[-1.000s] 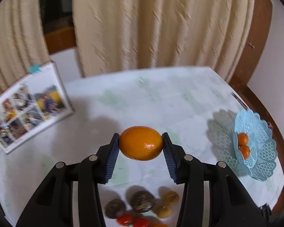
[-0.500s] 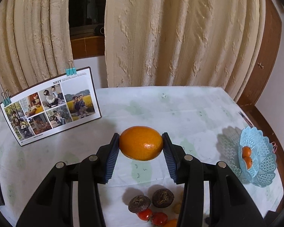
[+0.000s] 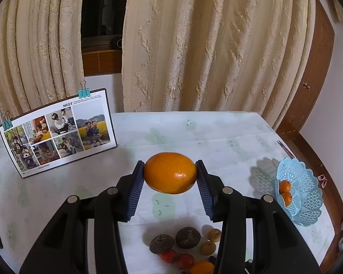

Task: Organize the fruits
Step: 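Grasp an orange with the right tool while the left tool holds its orange, then lower the orange into the blue basket and open the right tool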

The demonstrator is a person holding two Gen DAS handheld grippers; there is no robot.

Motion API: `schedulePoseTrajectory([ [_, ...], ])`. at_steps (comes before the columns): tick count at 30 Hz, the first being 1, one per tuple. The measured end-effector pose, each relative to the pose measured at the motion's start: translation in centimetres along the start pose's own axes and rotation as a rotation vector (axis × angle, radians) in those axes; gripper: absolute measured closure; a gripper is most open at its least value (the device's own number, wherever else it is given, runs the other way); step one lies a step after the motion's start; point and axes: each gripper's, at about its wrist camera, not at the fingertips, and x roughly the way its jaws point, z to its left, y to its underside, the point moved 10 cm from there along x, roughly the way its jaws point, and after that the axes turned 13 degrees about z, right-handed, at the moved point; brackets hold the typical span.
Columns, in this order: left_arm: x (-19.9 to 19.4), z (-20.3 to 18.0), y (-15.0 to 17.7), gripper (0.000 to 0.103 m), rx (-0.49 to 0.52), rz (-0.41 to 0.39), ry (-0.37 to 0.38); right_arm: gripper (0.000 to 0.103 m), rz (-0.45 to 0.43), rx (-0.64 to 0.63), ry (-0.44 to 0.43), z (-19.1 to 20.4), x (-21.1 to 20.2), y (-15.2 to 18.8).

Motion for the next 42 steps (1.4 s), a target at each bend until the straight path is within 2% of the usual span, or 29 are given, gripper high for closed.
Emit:
schedulePoseTrajectory([
  [6,-0.5,-0.5,0.0,0.057,0.009,-0.011,0.013,0.060,-0.017,0.024,-0.003,-0.2,-0.9,0.5],
  [11,-1.0,-1.0,0.1,0.057,0.021,-0.020,0.022,0.060,-0.081,0.079,0.010,-2.0,-3.9,0.5],
  [19,-1.5,-2.0,0.4,0.057,0.042,-0.026,0.038,0.060,-0.234,0.236,0.097,-8.7,-11.2,0.1],
  [25,-1.8,-3.9,1.1,0.057,0.080,-0.023,0.081,0.060,-0.298,0.372,0.167,-14.9,-14.7,0.8],
  [32,-1.8,-6.7,2.4,0.057,0.137,-0.005,0.124,0.060,-0.317,0.480,0.241,-20.8,-16.1,2.0],
  [42,-1.4,-10.3,4.5,0.057,0.216,0.029,0.168,0.060,-0.280,0.569,0.290,-25.3,-14.8,4.0],
])
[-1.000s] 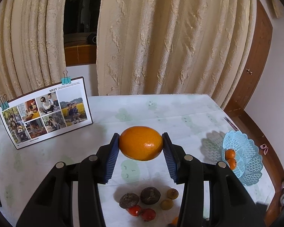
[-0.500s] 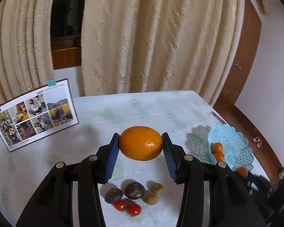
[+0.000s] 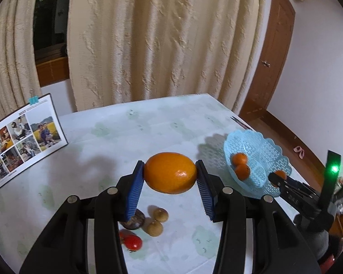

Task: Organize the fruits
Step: 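Lower the orange into the blue basket and open the right tool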

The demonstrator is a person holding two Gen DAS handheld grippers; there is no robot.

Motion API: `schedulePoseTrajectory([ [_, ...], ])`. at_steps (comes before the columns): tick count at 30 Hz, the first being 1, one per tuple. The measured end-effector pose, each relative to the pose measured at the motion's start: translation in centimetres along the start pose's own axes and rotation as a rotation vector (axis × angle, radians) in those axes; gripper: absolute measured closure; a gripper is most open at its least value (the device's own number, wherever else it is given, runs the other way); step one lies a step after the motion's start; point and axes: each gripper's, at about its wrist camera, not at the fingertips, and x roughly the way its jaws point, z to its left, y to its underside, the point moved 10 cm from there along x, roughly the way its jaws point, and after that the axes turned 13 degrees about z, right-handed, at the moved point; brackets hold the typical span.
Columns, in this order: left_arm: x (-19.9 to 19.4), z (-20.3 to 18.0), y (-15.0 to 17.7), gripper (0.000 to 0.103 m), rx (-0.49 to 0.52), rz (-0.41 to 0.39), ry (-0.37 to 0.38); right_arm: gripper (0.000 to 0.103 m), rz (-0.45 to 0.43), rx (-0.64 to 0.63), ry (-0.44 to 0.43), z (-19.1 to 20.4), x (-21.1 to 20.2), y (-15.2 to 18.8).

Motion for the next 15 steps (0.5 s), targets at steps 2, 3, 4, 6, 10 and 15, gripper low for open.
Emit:
schedulePoseTrajectory([
  [2,0.2,-0.7,0.3,0.057,0.014,0.007,0.006,0.060,0.006,0.009,0.001,-0.5,0.2,0.1],
  [3,0.3,-0.9,0.4,0.057,0.019,0.010,0.008,0.059,0.008,0.012,0.000,-0.5,0.2,0.1],
  [4,0.4,-1.1,0.5,0.057,0.023,0.012,0.009,0.055,0.004,0.018,-0.002,-0.8,0.0,0.1],
  [6,0.6,-1.6,0.7,0.057,0.033,0.018,0.010,0.047,-0.016,0.029,-0.001,-1.2,-0.4,0.0],
  [10,1.4,-2.7,1.0,0.057,0.051,0.038,0.013,0.046,-0.045,0.040,-0.005,-1.8,-1.5,-0.3],
  [15,2.3,-5.1,1.3,0.057,0.091,0.054,0.024,0.046,-0.078,0.082,-0.017,-3.3,-2.9,-0.2],
])
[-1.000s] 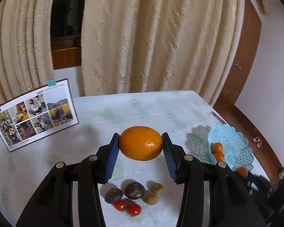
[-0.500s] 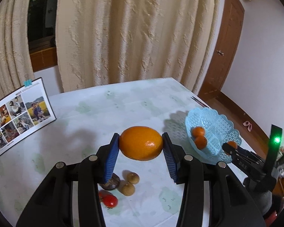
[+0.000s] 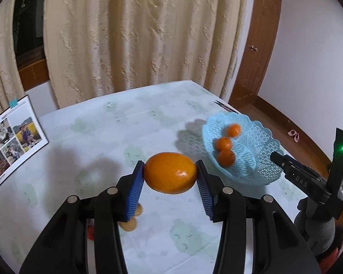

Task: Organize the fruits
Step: 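Lower the orange into the blue basket and open the right tool, then lower the held orange into the blue basket and open the left tool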

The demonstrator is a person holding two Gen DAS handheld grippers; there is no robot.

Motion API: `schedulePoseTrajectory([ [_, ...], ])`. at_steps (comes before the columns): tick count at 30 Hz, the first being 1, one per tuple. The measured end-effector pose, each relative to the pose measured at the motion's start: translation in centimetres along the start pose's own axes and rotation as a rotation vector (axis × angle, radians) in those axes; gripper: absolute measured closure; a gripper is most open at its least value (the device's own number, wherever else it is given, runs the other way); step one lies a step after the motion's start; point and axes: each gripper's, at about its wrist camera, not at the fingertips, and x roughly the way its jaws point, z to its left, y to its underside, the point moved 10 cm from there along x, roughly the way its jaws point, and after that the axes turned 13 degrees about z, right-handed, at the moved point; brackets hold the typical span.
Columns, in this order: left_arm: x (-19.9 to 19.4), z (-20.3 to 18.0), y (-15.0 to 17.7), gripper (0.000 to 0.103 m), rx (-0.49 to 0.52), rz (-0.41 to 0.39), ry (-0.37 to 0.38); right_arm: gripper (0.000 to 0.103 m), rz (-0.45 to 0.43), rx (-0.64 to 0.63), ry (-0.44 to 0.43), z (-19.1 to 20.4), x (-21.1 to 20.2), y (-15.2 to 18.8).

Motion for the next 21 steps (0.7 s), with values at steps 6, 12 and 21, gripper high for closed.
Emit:
schedulePoseTrajectory([
  [6,1.7,-3.8,-0.4,0.057,0.049,0.023,0.033,0.040,-0.045,0.038,0.004,-1.9,-1.6,0.1],
  [12,4.6,-7.9,-0.7,0.057,0.082,0.067,0.095,0.038,-0.076,0.057,0.006,-3.5,-2.7,0.1],
  [21,8.3,-12.6,-1.0,0.057,0.128,0.117,0.133,0.038,-0.077,0.092,-0.003,-5.3,-3.0,0.4],
])
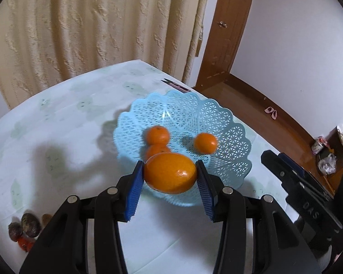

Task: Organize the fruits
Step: 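Lower the held orange into the blue basket and open the left tool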

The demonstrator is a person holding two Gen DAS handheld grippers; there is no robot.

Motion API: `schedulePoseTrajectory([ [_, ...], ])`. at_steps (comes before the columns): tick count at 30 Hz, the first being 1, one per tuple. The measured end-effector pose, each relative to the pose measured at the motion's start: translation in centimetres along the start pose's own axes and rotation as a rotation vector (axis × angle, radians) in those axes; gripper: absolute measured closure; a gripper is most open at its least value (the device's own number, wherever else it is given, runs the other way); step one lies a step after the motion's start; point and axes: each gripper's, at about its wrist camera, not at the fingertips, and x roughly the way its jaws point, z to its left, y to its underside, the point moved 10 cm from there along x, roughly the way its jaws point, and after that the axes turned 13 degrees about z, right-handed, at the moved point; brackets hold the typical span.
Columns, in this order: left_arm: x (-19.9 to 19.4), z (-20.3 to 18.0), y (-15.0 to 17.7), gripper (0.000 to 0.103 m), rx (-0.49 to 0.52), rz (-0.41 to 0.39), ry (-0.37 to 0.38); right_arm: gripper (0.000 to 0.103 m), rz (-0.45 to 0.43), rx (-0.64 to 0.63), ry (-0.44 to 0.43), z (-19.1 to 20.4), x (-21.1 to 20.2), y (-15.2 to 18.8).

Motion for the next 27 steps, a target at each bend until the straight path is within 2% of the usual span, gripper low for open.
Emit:
schedulePoseTrajectory([
  [10,2.0,-1.6,-0.5,0.056,0.018,0.028,0.013,0.037,0.010,0.017,-0.004,-0.5,0.4,0.3],
  [11,1.9,-1.6,-0.5,0.054,0.019,0.024,0.013,0.037,0.011,0.017,-0.004,-0.6,0.4,0.4],
  [13,1.5,-1.3,-0.6,0.036,0.016,0.010,0.007,0.037,0.009,0.020,-0.004,-0.6,0.3,0.3],
  [15,0.9,-0.7,-0.9,0.031,0.004,-0.015,-0.007,0.036,0.005,0.024,-0.007,-0.6,0.2,0.3],
  [17,0.3,-0.2,-1.0,0.029,-0.005,-0.029,-0.021,0.030,-0.002,0.027,-0.008,-0.4,0.0,0.2],
  [19,-0.4,0.6,-1.2,0.019,-0.012,-0.053,-0.046,0.029,-0.011,0.021,-0.011,0.0,-0.2,0.1],
  [27,-3.4,3.5,-0.8,0.017,-0.019,-0.129,-0.166,0.028,-0.022,-0.028,-0.045,3.1,-1.1,0.2],
])
